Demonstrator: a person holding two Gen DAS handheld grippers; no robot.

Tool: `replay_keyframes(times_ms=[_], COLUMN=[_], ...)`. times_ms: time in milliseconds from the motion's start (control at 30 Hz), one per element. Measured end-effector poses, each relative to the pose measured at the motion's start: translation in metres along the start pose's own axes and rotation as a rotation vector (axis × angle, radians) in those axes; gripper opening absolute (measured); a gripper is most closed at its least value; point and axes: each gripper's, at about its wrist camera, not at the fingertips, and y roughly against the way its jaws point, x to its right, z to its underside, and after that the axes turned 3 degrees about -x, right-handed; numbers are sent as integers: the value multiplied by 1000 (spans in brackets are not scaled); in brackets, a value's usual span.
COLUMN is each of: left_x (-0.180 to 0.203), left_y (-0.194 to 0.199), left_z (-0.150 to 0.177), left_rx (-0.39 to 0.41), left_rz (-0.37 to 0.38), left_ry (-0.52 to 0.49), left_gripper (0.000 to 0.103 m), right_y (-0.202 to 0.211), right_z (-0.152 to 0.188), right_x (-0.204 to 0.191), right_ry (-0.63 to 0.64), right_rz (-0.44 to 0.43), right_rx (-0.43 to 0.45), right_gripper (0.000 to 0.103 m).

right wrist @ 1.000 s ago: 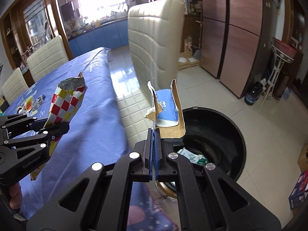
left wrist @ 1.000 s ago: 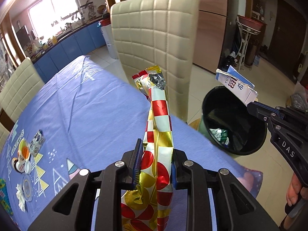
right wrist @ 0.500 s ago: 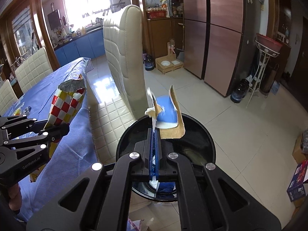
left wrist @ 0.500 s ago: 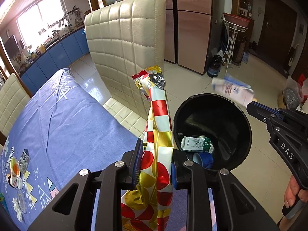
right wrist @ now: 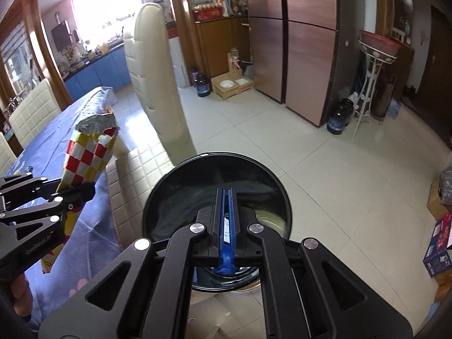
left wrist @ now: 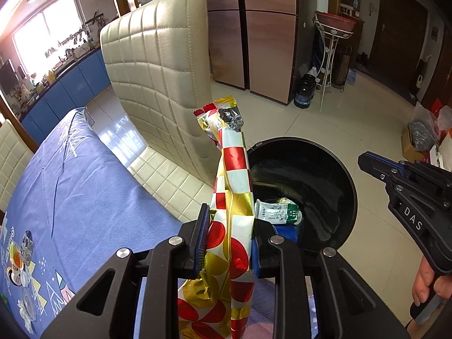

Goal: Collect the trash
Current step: 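Open the right tool to drop the cup while the left tool opens dropping the wrapper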

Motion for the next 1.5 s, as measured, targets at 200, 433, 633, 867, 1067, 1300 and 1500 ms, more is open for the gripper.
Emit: replay_keyframes(times_ms=[200,433,633,867,1067,1300,1500], left_x=[16,32,44,53,60,58,50], left_y=[-1,-9,-13,-16,-18,-23,-15], left_z=[-8,-15,-23,-31,-32,-33,-34], left_rx=[12,3,7,12,12,-10,48], left_rz=[17,47,73,92,107,119,113], left_ry=[-23,-36,-42,-51,-63,-40,0], left_gripper=[24,24,25,24,25,65,80], right_y=[1,3,3,1,0,1,1], right_z=[4,6,4,5,5,4,4], right_x=[15,27,37,47,42,41,40], right_ry=[-7,-16,-29,-51,-52,-56,-51], right_rz=[35,66,86,89,90,93,90], right_rx=[1,9,13,12,3,5,1], right_gripper=[5,5,5,5,5,5,5])
